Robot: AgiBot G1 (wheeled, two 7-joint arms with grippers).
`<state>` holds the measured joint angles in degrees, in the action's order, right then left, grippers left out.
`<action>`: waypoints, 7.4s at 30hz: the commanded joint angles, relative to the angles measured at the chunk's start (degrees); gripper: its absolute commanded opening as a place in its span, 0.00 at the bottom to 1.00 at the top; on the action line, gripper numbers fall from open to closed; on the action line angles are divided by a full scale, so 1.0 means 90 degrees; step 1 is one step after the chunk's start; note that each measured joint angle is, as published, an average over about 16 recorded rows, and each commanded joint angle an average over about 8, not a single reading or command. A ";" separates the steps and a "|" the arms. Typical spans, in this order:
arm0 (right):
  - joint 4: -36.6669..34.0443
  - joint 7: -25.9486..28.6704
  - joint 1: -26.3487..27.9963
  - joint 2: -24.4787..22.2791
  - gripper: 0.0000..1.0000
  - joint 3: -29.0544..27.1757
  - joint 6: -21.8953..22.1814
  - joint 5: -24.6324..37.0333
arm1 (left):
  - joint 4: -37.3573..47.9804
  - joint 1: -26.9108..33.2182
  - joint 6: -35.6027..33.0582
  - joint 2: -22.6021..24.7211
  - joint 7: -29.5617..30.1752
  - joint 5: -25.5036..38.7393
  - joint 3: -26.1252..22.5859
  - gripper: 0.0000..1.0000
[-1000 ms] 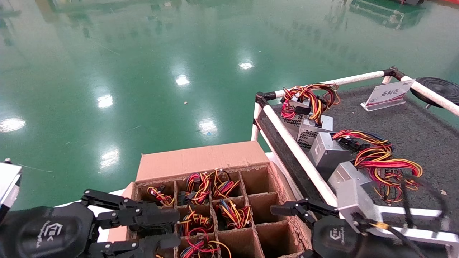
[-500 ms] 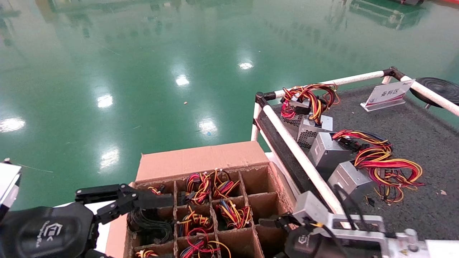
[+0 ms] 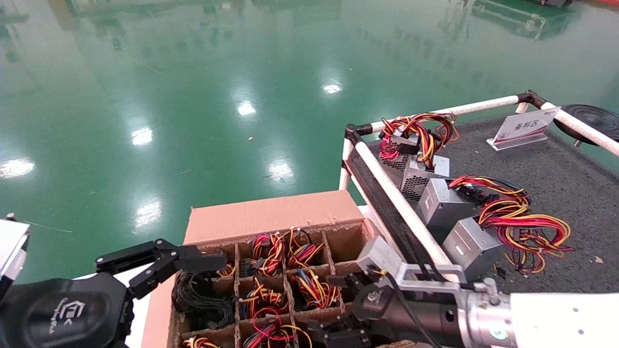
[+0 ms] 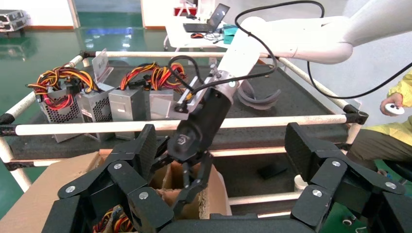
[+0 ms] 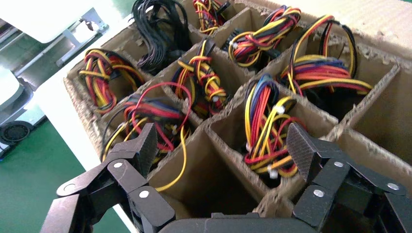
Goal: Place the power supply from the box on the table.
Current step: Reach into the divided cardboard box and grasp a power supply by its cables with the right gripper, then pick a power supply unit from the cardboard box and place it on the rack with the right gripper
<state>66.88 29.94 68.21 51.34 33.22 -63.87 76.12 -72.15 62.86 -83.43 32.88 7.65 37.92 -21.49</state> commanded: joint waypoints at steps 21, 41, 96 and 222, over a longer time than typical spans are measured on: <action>-0.0972 -0.0143 0.0487 0.0647 0.00 0.0222 0.0094 0.0368 | 0.0000 0.0000 0.0000 0.0000 0.0000 -0.0001 -0.0001 1.00; -0.1092 -0.0045 0.0525 0.0641 0.00 0.0095 0.0119 0.0167 | 0.0000 0.0000 0.0001 -0.0001 -0.0001 -0.0001 -0.0002 1.00; 0.0703 0.1445 0.1543 -0.1732 0.00 -0.2366 0.0141 -0.2466 | 0.0000 0.0001 0.0001 -0.0001 -0.0002 -0.0003 -0.0004 1.00; -0.7536 -0.3399 0.3523 0.1444 0.00 -0.2954 0.2773 -0.2166 | 0.0000 0.0002 0.0003 -0.0003 -0.0004 -0.0006 -0.0009 1.00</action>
<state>-0.88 -0.72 99.85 64.28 6.71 -38.77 56.73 -72.15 62.88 -83.40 32.85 7.61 37.87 -21.57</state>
